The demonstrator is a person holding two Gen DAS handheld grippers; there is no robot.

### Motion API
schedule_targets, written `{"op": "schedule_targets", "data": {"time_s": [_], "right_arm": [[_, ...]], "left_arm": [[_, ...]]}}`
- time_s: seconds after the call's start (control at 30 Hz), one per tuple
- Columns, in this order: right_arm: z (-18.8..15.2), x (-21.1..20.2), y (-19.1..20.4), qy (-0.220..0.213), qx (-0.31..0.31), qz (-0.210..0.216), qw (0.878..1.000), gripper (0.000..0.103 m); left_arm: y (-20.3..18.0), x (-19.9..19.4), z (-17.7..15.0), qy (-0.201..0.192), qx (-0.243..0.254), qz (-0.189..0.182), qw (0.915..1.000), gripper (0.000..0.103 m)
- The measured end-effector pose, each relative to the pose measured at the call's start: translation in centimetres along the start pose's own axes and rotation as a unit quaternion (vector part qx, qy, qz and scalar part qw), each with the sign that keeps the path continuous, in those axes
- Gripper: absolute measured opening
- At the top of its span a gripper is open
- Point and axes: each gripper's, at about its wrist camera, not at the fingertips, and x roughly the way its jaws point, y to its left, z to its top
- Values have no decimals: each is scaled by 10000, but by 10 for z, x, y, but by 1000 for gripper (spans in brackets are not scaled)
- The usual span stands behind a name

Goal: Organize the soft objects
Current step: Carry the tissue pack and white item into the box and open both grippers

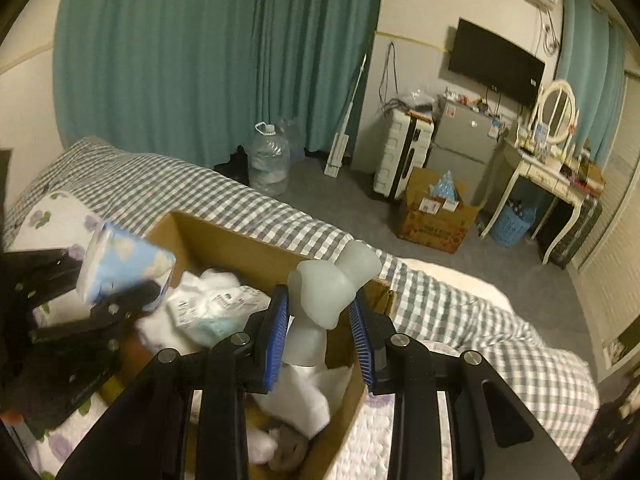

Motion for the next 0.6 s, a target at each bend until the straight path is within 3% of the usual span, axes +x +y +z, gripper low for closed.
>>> {"op": "schedule_targets", "data": {"time_s": [0.1, 0.13, 0.17, 0.2, 0.27, 0.47, 0.6], "right_arm": [[0, 10, -2, -1, 34, 38, 10000, 33], [0, 11, -2, -28, 47, 47, 10000, 34], [0, 10, -3, -32, 84, 51, 9999, 39], [0, 7, -3, -74, 151, 12, 9999, 56], [1, -5, -4, -255, 298, -63, 9992, 66], [7, -78, -9, -541, 448, -159, 9974, 66], [11, -149, -3, -824, 359, -293, 9955, 70]], "left_arm": [[2, -3, -1, -46, -39, -15, 10000, 48], [3, -6, -1, -106, -80, 31, 9999, 65], [5, -9, 0, -186, -123, 72, 9997, 76], [7, -16, -1, -316, -160, 124, 9993, 79], [8, -28, 0, -454, -145, 231, 9986, 82], [12, -76, 5, -609, -188, 342, 9974, 83], [16, -138, 9, -931, -285, 333, 9947, 83]]}}
